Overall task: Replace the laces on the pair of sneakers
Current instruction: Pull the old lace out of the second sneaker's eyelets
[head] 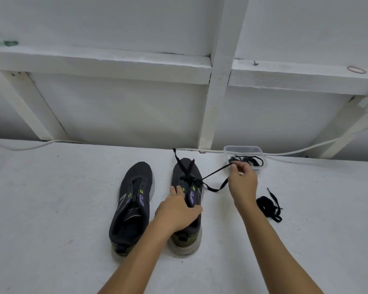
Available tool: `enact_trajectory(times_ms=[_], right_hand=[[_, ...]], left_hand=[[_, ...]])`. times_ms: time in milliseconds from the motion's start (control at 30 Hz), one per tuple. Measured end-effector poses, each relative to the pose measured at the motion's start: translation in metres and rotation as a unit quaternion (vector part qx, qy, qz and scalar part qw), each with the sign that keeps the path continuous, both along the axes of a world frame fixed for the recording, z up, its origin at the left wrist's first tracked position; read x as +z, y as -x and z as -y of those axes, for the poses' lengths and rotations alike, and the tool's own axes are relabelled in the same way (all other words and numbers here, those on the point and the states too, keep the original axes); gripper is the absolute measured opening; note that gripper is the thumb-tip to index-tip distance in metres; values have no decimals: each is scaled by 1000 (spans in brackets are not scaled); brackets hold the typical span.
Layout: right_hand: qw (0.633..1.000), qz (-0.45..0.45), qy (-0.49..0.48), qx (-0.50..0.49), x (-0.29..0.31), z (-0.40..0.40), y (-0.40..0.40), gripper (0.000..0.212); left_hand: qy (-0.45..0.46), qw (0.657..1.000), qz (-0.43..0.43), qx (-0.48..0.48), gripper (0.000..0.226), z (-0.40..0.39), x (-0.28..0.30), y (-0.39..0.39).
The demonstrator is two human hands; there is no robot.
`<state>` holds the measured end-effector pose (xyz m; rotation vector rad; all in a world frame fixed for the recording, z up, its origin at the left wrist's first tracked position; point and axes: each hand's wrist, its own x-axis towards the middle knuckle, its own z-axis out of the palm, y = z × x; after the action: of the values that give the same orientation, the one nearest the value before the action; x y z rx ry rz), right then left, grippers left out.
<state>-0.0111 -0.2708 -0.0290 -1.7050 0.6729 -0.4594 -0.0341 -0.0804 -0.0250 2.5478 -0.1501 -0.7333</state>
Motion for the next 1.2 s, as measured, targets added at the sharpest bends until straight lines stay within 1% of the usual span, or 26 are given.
enact_trajectory(times_ms=[67,100,133,200,267,400,533,600,667,733,800,867,900,933,967,1000,1033,1100,1133,1200], right_hand=[[986,-41,147,60,-6,-1,5,24],[976,-52,197,81,-10,-5,7,32],[969,-55,223,95,-13,-8,10,33],[961,-50,235,136,-17,-16,13,20],[956,-65,216,186,-21,-21,14,6],[961,-82,116,238,-21,-29,14,12],[969,-83,9,233,-19,-36,10,10],[963,-95,-20,252,-16,-35,7,12],[961,-109,-18,252,-15,-34,5,14],[976,-84,-10,203,-17,-32,3,13],[993,-30,-39,108,-16,-27,0,12],[997,8,-71,4,-12,-18,-3,9],[996,13,-85,-30,-11,-11,-4,9],[995,5,-96,-36,-11,-5,-4,11],[994,-15,-104,-10,-11,-2,-2,13],[992,-46,-110,43,-11,-1,1,15],[984,-83,-113,110,-12,-3,4,18],[957,-147,-102,227,-14,-12,12,22],[949,-156,-97,257,-16,-18,15,22],[952,-133,-95,258,-20,-29,16,19]], left_hand=[[-2,1000,1,0,96,0,-1,0],[-4,1000,3,-1,96,0,-2,-1],[-6,1000,4,-2,96,0,-2,-1],[-8,1000,5,-3,96,0,-3,-1],[-11,1000,6,-2,96,0,-3,-1],[-8,1000,6,-1,96,0,-3,-1],[-7,1000,7,-1,97,0,-4,-1],[-6,1000,6,1,96,0,-4,-1],[-4,1000,5,3,96,0,-4,0],[-2,1000,5,3,96,0,-3,0],[0,1000,3,2,96,-1,-2,0],[2,1000,2,1,96,-1,-1,0],[2,1000,2,1,96,-1,-1,0],[2,1000,2,0,95,-1,-2,0],[2,1000,3,0,95,-1,-2,0],[2,1000,6,0,95,0,-2,0],[2,1000,9,0,95,0,-1,0],[-1,1000,14,1,95,0,-2,-1],[-2,1000,13,2,96,0,-2,0],[-1,1000,11,4,96,-2,-2,1]])
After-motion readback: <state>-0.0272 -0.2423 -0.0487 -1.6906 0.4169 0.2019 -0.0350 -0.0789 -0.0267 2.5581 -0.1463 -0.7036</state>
